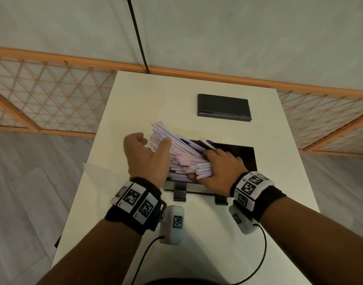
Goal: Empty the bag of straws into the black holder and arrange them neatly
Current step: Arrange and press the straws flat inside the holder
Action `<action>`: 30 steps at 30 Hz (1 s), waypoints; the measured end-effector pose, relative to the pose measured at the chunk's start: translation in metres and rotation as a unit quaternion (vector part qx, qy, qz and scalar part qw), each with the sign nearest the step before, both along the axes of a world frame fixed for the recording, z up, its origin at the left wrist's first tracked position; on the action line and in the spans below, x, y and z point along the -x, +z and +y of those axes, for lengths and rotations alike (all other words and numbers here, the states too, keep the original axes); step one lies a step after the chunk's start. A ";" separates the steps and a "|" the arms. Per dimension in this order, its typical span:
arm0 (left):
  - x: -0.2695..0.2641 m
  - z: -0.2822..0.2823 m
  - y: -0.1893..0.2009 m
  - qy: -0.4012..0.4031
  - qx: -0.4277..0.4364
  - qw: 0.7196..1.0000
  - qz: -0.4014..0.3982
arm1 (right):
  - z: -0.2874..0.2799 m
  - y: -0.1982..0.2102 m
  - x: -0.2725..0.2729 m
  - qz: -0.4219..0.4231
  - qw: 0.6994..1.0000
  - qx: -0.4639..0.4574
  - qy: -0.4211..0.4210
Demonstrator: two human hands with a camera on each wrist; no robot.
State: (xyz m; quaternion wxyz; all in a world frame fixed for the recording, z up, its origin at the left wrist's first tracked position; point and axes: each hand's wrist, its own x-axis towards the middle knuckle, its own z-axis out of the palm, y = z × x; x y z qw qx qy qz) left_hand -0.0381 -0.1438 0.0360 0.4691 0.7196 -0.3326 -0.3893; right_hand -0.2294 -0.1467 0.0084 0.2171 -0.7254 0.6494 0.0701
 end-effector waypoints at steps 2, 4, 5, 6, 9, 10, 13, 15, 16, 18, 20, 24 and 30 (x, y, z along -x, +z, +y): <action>-0.002 0.001 0.016 -0.019 0.097 0.991 -0.094 | 0.000 0.002 -0.004 0.036 0.999 0.001 -0.001; 0.008 -0.003 0.029 -0.079 0.109 0.987 -0.088 | 0.000 0.004 -0.006 0.049 0.999 0.006 -0.016; 0.017 -0.005 0.035 -0.103 0.074 0.992 -0.027 | -0.001 0.003 -0.006 0.045 0.999 0.004 -0.024; 0.027 -0.007 0.041 -0.114 0.023 0.991 0.071 | -0.001 0.002 -0.006 0.032 0.999 -0.002 -0.031; 0.049 -0.006 0.052 -0.109 -0.124 0.934 0.318 | -0.001 0.000 -0.001 -0.034 0.999 -0.001 -0.025; 0.052 -0.006 0.052 -0.098 -0.141 0.926 0.337 | -0.001 -0.001 0.002 -0.047 0.999 0.006 -0.023; 0.055 -0.011 0.052 -0.057 -0.143 0.915 0.372 | 0.001 0.001 0.012 -0.055 0.998 0.016 -0.028; 0.058 -0.015 0.052 -0.037 -0.156 0.898 0.409 | 0.003 0.003 0.015 -0.045 0.999 0.006 -0.027; 0.060 -0.016 0.052 -0.032 -0.162 0.893 0.419 | 0.004 0.004 0.015 -0.038 0.999 -0.004 -0.025; 0.065 -0.020 0.052 -0.040 -0.172 0.893 0.414 | 0.004 0.004 0.015 -0.026 0.999 -0.018 -0.018; 0.066 -0.025 0.053 -0.053 -0.180 0.889 0.417 | 0.003 0.006 0.013 -0.013 0.999 -0.027 -0.010; 0.071 -0.034 0.052 -0.075 -0.204 0.885 0.412 | 0.005 0.013 0.012 0.025 0.999 -0.040 0.004; 0.083 -0.040 0.041 -0.094 -0.233 0.906 0.340 | 0.005 0.015 0.012 0.052 0.997 -0.048 0.021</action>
